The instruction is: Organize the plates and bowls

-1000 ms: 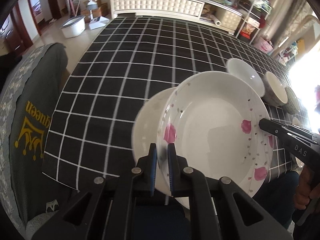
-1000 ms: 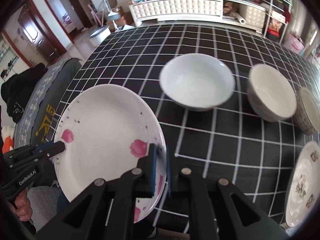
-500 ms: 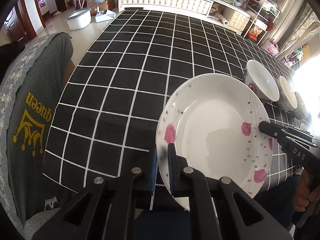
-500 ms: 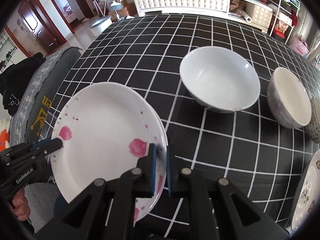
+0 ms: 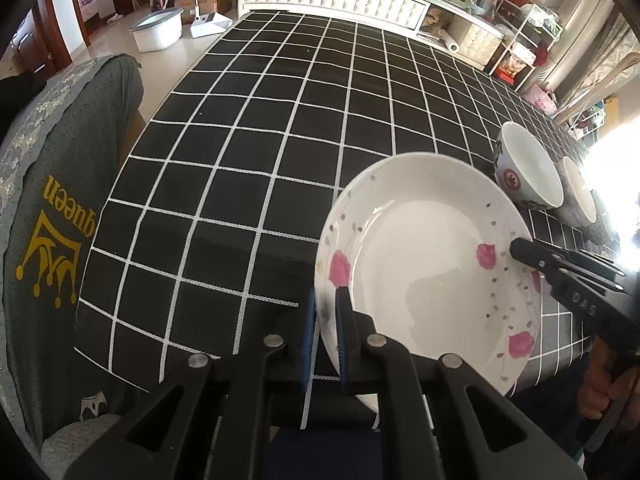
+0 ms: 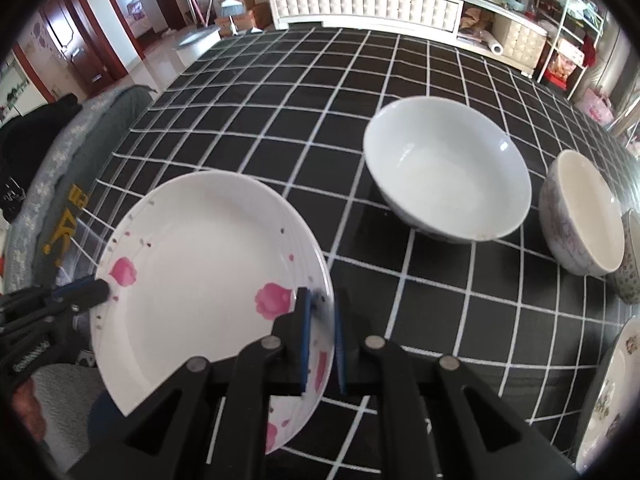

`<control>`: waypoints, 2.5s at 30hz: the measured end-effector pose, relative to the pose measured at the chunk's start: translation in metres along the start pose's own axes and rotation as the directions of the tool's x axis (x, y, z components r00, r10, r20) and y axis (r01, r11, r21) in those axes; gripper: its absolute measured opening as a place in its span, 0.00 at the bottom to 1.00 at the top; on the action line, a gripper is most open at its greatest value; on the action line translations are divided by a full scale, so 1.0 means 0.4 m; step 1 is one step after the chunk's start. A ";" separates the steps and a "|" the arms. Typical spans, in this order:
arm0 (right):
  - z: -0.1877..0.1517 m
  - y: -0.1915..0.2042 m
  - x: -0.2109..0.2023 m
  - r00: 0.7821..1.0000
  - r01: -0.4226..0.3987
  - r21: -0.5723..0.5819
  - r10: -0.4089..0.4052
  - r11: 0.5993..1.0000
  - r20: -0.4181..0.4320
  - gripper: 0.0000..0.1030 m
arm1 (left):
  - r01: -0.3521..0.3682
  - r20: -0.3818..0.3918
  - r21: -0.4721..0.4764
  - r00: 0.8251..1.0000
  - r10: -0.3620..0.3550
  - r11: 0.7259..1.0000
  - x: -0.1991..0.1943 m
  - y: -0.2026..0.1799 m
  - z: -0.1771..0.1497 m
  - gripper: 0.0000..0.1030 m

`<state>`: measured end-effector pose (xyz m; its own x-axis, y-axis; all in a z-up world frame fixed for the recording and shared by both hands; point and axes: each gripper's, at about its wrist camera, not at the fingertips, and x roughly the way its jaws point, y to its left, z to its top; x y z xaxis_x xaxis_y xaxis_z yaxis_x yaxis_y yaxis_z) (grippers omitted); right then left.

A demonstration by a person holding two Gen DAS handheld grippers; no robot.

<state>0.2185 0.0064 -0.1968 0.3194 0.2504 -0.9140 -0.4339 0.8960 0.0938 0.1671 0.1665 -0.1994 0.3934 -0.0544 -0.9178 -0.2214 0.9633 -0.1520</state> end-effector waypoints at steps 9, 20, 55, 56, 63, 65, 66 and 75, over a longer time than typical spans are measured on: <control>-0.009 -0.007 -0.012 1.000 0.007 0.007 -0.007 1.000 0.011 0.14 | -0.009 0.034 0.010 0.999 0.008 1.000 -0.022 -0.002 -0.001 0.08; -0.008 -0.019 -0.126 0.992 0.015 0.011 -0.016 1.000 0.127 0.63 | 0.005 0.103 0.046 0.995 -0.010 0.999 -0.108 -0.055 -0.007 0.08; -0.231 -0.388 -0.504 0.933 0.091 0.265 -0.176 0.960 0.315 0.67 | 0.152 0.173 0.387 0.957 -0.234 0.910 -0.260 -0.637 -0.051 0.41; -0.235 -0.405 -0.505 0.934 0.096 0.272 -0.181 0.958 0.309 0.67 | 0.150 0.171 0.394 0.957 -0.233 0.907 -0.254 -0.656 -0.050 0.41; -0.282 -0.545 -0.512 0.938 0.116 0.332 -0.213 0.936 0.274 0.67 | 0.178 0.112 0.440 0.962 -0.250 0.880 -0.192 -0.794 -0.050 0.41; -0.294 -0.580 -0.507 0.941 0.121 0.347 -0.219 0.930 0.259 0.67 | 0.181 0.090 0.452 0.965 -0.247 0.873 -0.166 -0.830 -0.052 0.41; -0.301 -0.598 -0.502 0.943 0.127 0.355 -0.224 0.926 0.248 0.67 | 0.184 0.076 0.456 0.967 -0.245 0.871 -0.151 -0.847 -0.053 0.41; -0.352 -0.736 -0.426 0.963 0.130 0.415 -0.215 0.900 0.164 0.67 | 0.222 -0.055 0.481 0.973 -0.223 0.848 -0.005 -0.962 -0.067 0.41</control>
<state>0.1731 -0.3517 -0.1242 0.5392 0.1087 -0.8352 0.0006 0.9916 0.1295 0.2276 -0.2110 -0.1487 0.3835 -0.2824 -0.8793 0.3287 0.9315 -0.1558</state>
